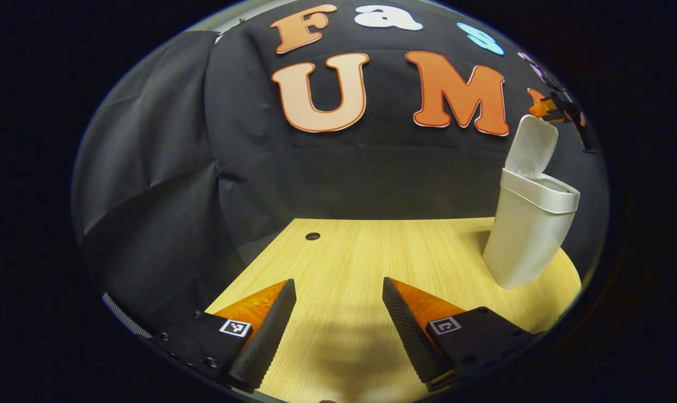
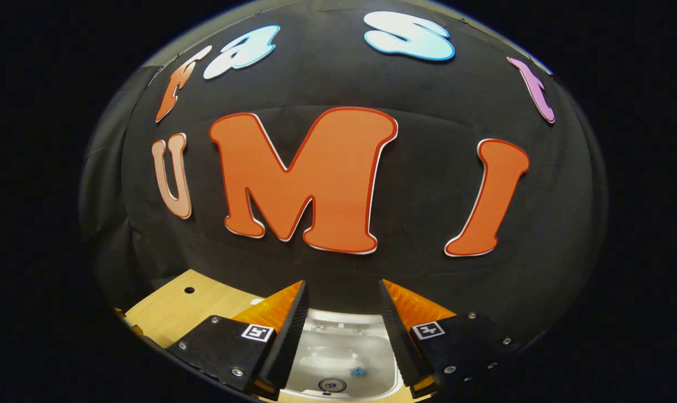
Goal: Press the lid of the desktop garbage bin to open it, pick up the crumpled paper on the desktop and throw it into the bin, then pick up the pop can on the desktop and drop it into the bin, and finally close the garbage bin lid.
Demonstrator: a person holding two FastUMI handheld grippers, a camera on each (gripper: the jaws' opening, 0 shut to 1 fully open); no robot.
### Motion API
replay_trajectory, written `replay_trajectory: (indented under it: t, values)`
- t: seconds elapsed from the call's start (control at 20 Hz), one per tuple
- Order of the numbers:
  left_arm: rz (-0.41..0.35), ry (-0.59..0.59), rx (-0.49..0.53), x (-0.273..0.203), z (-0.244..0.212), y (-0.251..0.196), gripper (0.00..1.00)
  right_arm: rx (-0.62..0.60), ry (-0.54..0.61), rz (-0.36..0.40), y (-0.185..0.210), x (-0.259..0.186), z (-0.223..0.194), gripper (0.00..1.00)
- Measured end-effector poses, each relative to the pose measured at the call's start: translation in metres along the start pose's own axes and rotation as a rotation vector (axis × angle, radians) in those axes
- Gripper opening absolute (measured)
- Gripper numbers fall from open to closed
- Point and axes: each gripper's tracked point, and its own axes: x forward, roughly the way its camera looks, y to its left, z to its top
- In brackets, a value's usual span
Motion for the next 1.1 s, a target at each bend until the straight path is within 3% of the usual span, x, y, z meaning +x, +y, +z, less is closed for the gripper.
replay_trajectory:
  t: [0.1,0.15,0.2,1.1]
  values:
    - [-0.022,-0.004,0.010,0.001,0.002,-0.006,0.99,-0.020,0.038,-0.001,0.001,-0.006,-0.018,0.75]
    - [-0.032,-0.005,0.015,0.003,0.002,-0.010,0.99,-0.023,0.053,0.001,0.002,-0.009,-0.025,0.70]
    - [-0.040,-0.005,0.019,0.003,0.003,-0.012,0.99,-0.025,0.065,0.004,0.004,-0.011,-0.032,0.76]
    - [-0.137,0.005,0.075,0.011,0.003,-0.044,0.99,0.042,0.266,0.022,0.018,-0.044,-0.134,0.78]
